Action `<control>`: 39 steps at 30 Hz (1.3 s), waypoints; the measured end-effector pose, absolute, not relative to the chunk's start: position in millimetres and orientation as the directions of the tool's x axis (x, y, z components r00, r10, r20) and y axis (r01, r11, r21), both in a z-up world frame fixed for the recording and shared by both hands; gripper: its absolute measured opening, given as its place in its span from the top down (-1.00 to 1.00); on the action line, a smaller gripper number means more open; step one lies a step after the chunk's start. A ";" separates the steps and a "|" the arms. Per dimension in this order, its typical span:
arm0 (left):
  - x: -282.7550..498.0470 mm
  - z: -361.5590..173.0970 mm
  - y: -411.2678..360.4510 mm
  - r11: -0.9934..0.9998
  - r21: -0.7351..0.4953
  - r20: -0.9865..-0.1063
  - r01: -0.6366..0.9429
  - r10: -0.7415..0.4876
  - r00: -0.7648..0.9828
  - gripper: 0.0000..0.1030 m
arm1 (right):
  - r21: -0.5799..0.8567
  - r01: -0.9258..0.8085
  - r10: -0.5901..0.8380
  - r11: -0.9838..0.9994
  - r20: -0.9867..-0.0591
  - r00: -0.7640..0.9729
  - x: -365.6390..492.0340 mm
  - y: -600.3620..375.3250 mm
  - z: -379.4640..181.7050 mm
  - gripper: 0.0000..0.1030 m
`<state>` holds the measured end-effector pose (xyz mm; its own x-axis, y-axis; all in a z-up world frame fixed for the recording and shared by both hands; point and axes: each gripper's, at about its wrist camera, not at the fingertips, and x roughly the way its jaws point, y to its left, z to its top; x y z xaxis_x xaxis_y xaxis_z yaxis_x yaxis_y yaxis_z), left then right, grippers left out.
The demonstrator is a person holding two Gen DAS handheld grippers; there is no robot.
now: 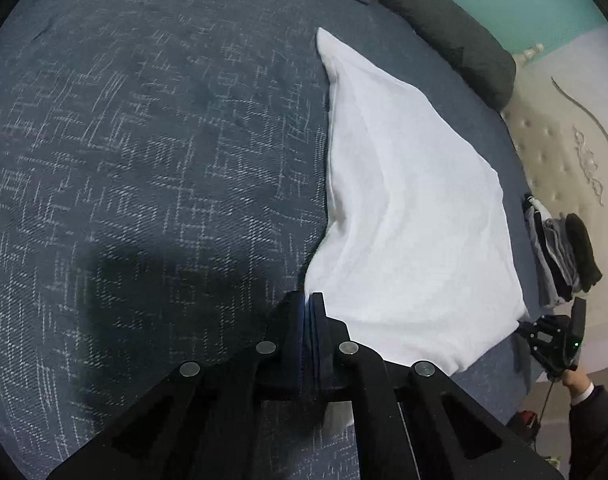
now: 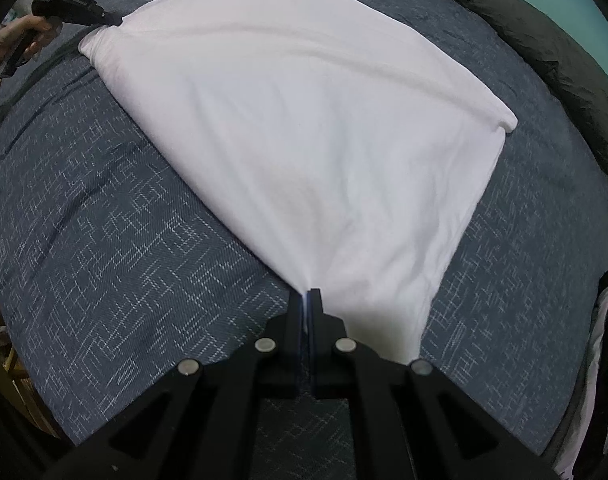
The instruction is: Fold clothes
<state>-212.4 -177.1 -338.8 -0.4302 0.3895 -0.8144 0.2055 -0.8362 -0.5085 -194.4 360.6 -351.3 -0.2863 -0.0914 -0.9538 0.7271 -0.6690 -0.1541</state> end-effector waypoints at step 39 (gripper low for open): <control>-218.1 -309.3 -182.2 -0.853 -0.503 -0.796 0.137 0.396 -0.458 0.48 | -0.097 0.655 -0.130 -0.750 -0.949 -0.288 -176.2 324.2 -310.8 0.96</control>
